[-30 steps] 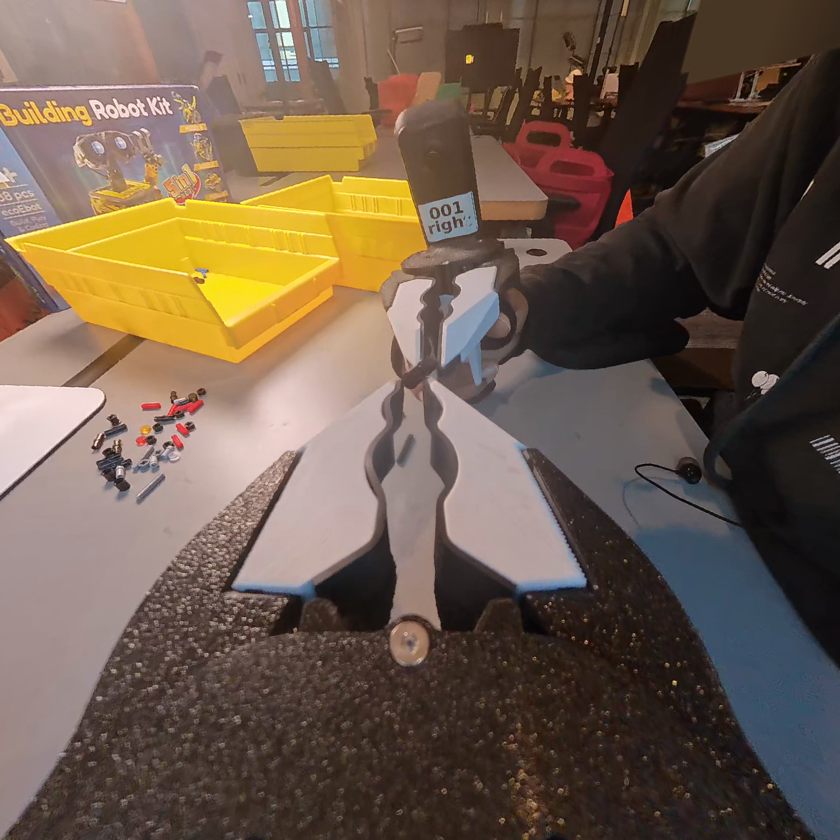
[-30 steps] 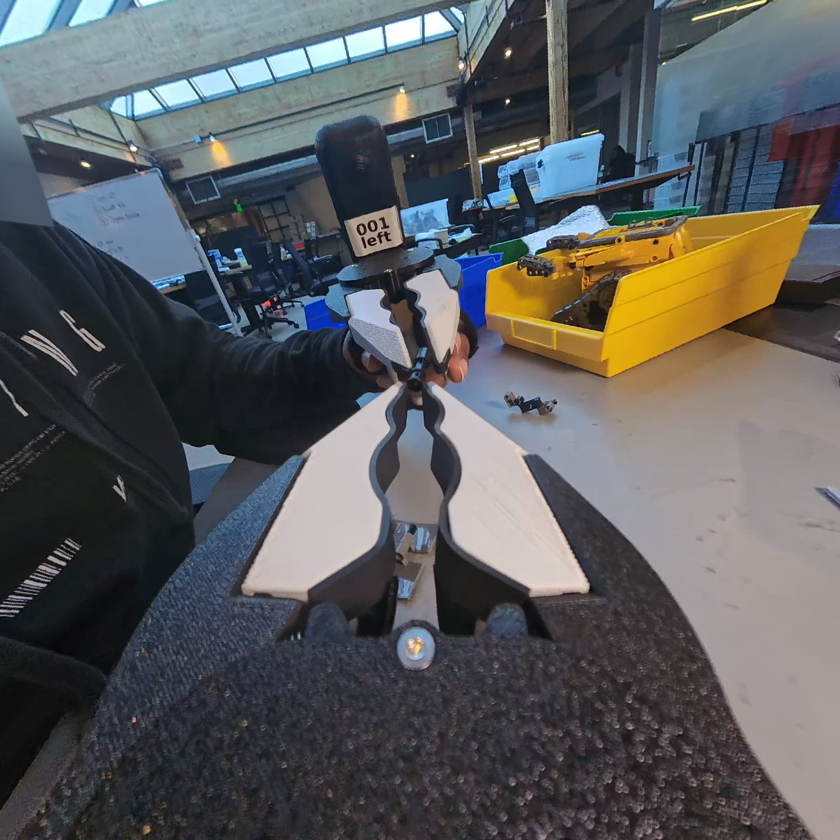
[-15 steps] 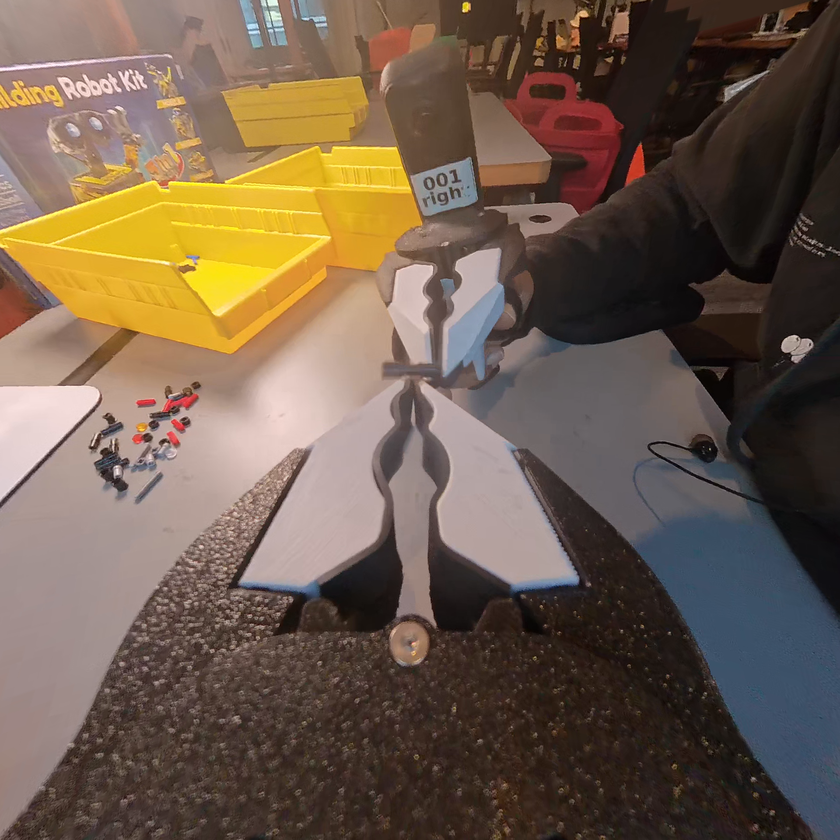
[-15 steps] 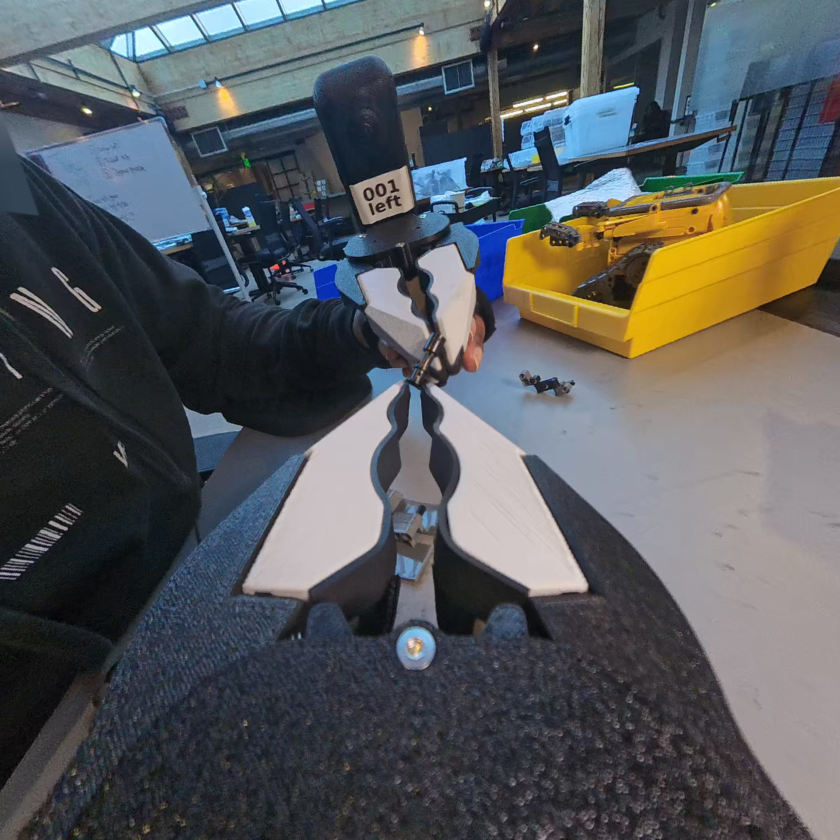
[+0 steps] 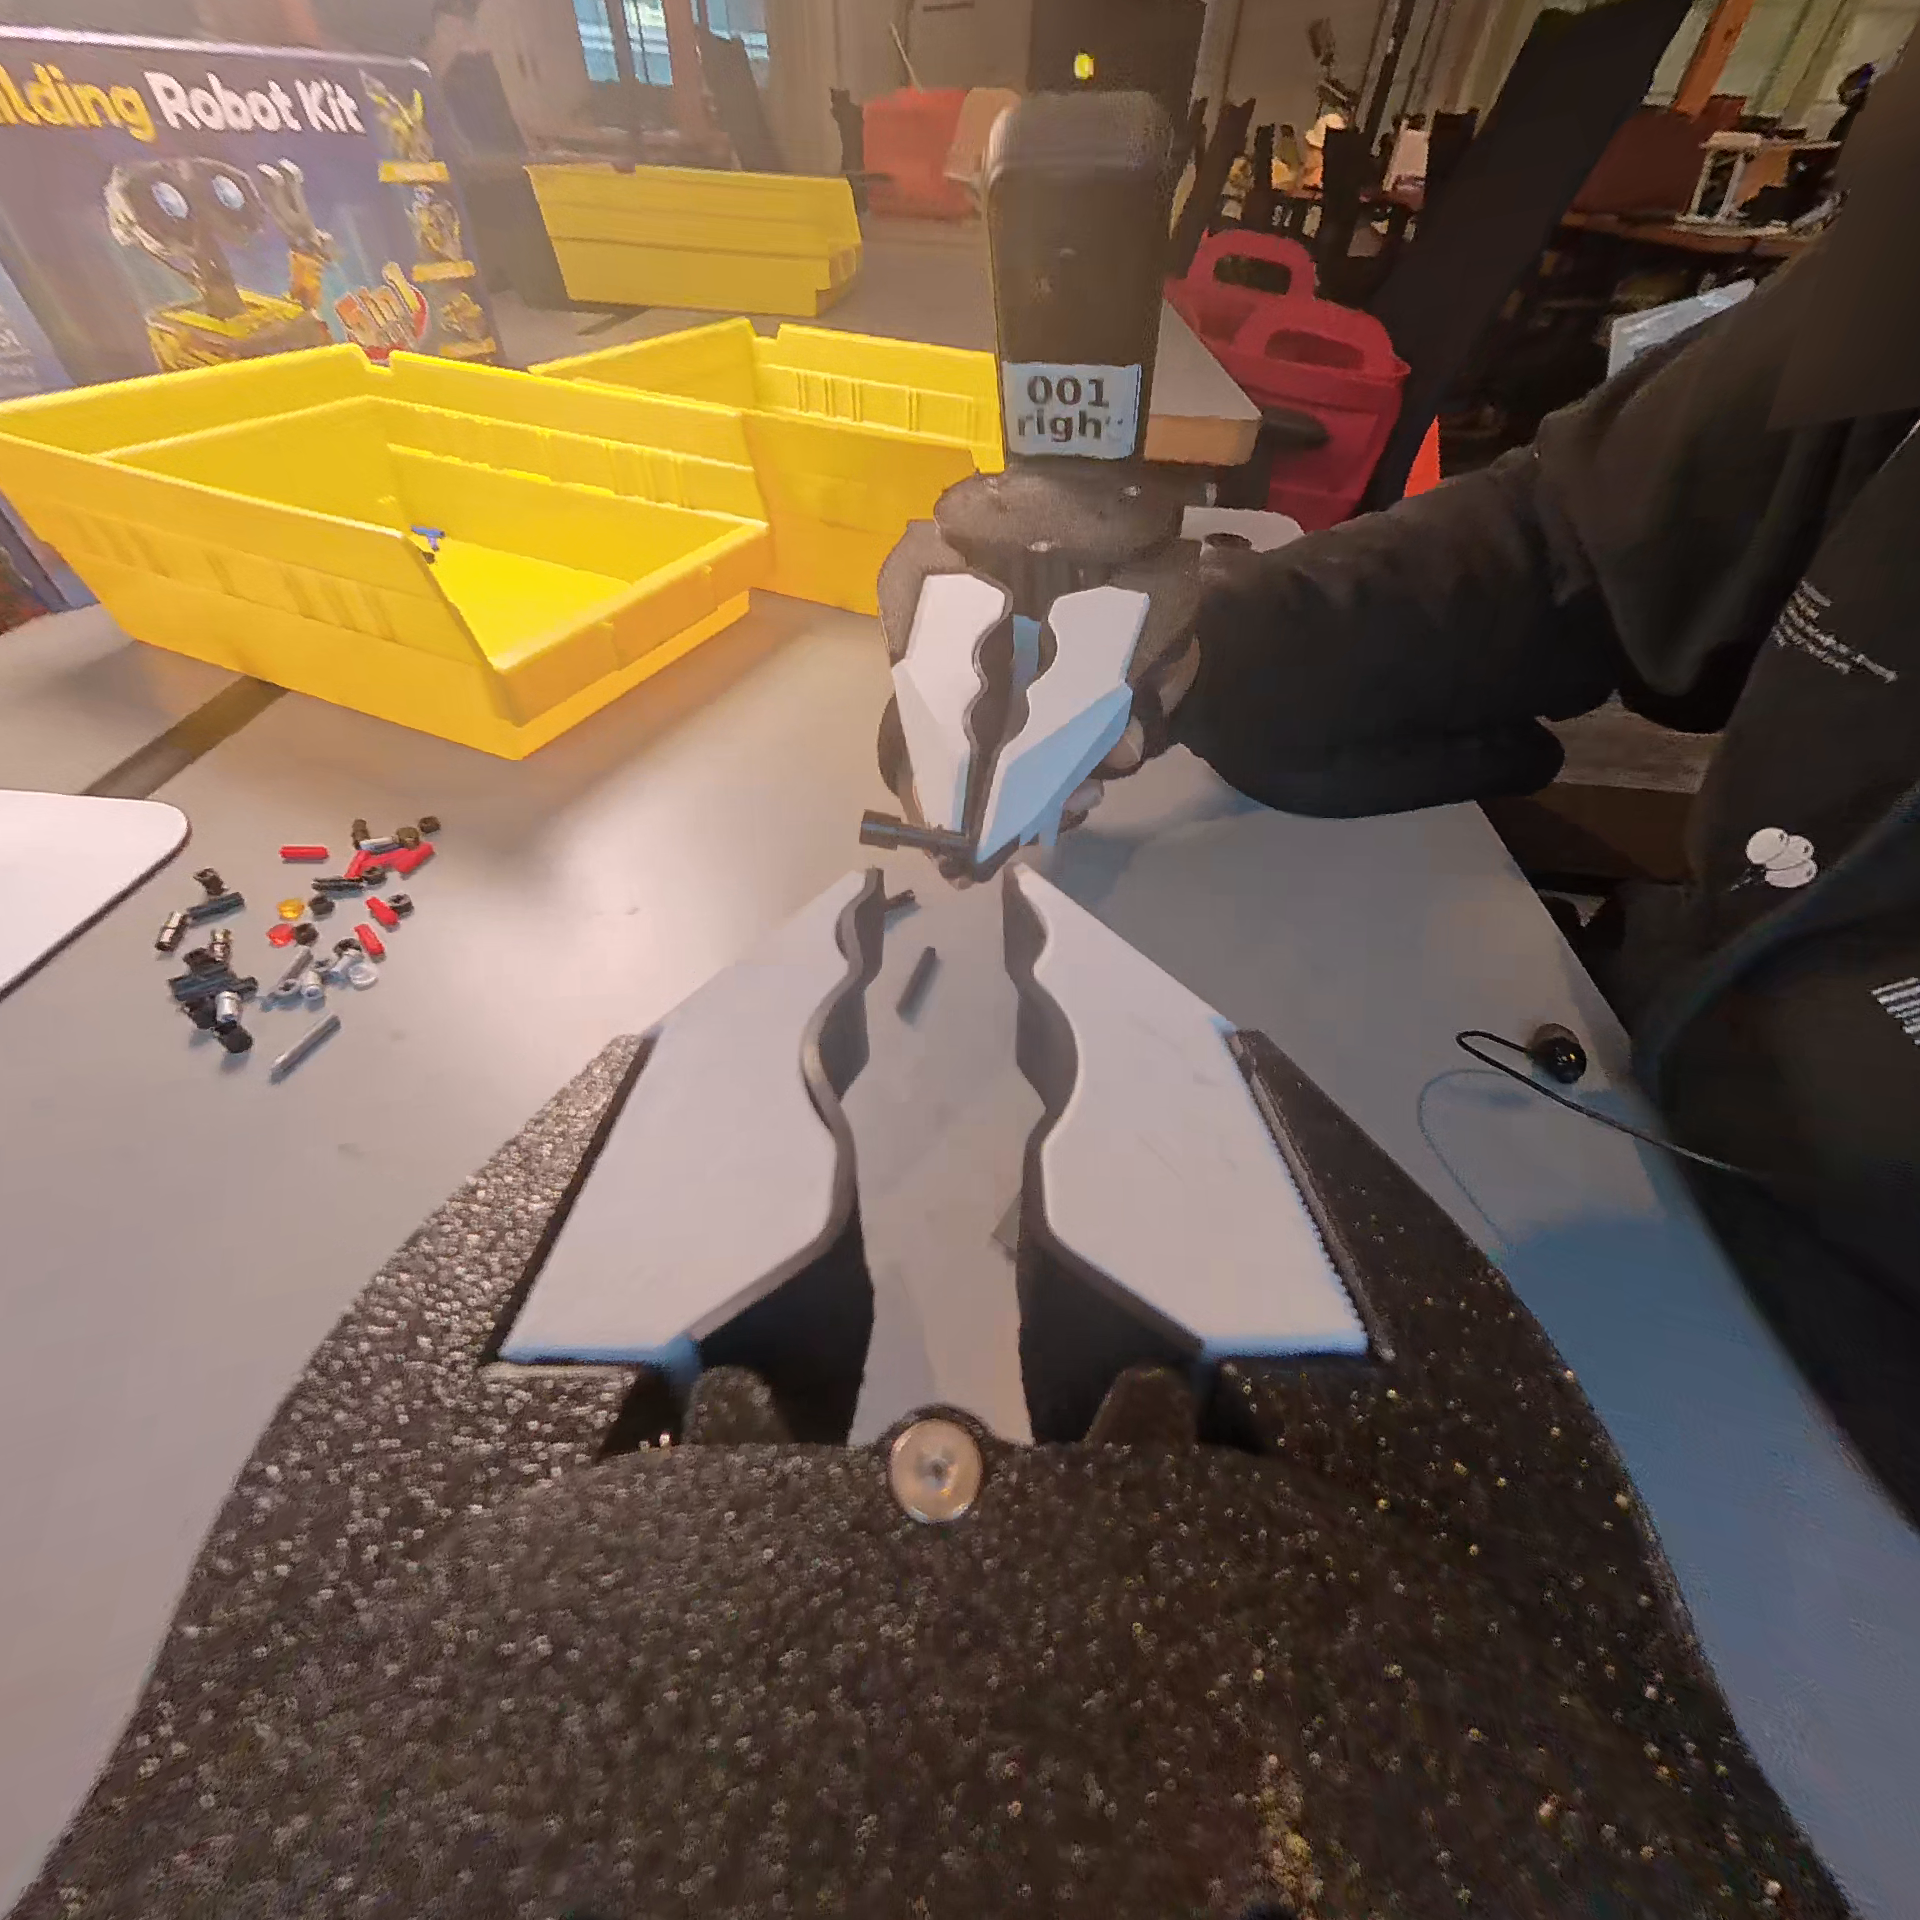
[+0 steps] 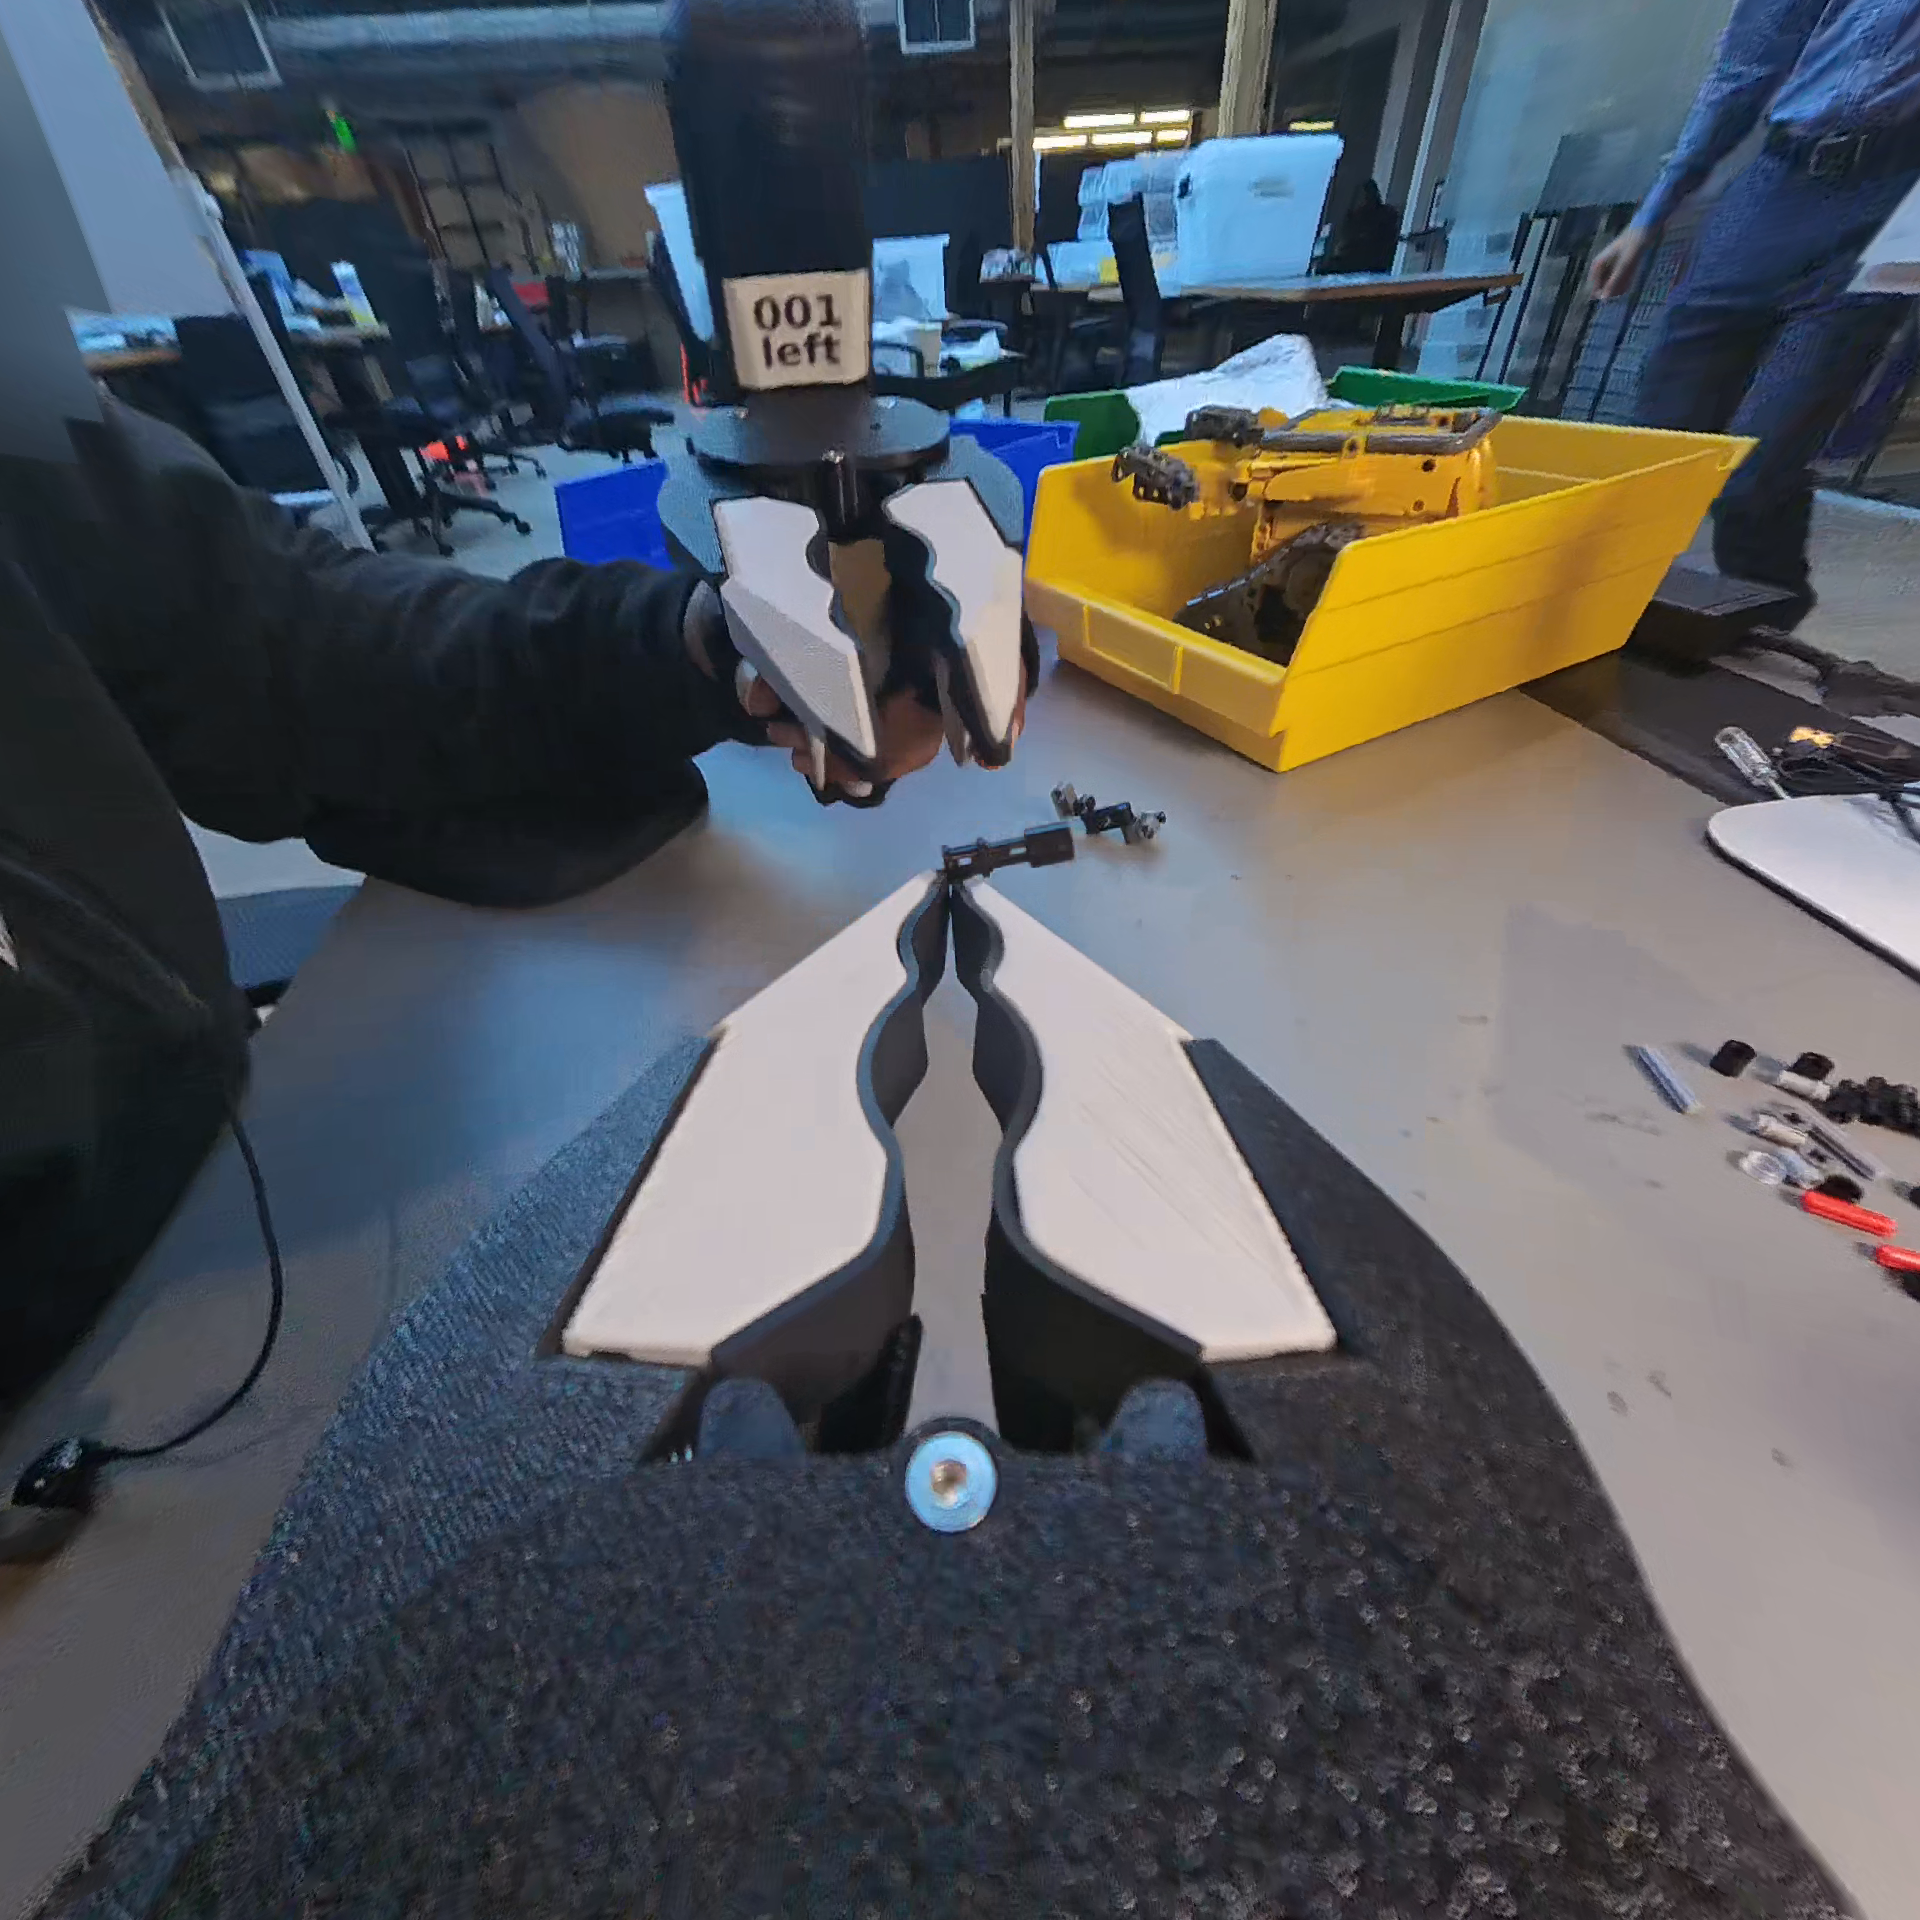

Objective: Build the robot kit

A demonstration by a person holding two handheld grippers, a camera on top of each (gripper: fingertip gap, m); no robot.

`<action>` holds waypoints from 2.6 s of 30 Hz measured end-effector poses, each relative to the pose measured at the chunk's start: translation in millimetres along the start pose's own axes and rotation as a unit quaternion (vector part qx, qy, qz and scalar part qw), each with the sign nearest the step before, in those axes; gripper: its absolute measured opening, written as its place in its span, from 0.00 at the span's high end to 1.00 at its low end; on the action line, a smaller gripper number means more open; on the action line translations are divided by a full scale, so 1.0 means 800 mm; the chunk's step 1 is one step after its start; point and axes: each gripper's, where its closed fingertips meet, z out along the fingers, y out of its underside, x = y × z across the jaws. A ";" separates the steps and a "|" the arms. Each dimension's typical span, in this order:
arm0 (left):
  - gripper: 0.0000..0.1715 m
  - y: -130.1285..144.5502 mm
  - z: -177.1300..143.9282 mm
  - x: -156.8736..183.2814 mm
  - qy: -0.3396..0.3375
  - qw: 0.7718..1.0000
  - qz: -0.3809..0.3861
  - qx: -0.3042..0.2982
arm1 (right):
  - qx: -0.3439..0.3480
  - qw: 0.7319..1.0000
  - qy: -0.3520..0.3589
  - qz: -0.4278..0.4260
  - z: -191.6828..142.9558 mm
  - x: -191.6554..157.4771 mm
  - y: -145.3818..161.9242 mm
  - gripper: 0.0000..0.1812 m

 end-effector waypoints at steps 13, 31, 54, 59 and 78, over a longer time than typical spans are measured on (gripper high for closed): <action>0.94 0.020 0.009 0.072 0.132 0.988 0.073 -0.046 | -0.021 0.964 -0.246 0.101 -0.004 -0.095 0.009 1.00; 0.95 0.020 0.011 -0.022 -0.089 0.992 0.046 -0.074 | 0.008 0.994 0.067 -0.083 0.005 0.007 -0.010 0.93; 0.96 0.003 0.012 0.019 0.021 1.000 0.011 -0.021 | 0.052 0.992 -0.083 0.076 -0.005 -0.021 -0.017 0.97; 0.97 0.008 0.015 0.020 0.021 0.999 0.017 -0.029 | 0.048 0.993 -0.079 0.077 -0.004 -0.020 -0.017 0.97; 0.96 -0.010 0.007 0.010 -0.030 0.996 0.075 -0.022 | 0.042 0.993 -0.067 0.093 0.008 -0.014 -0.011 0.97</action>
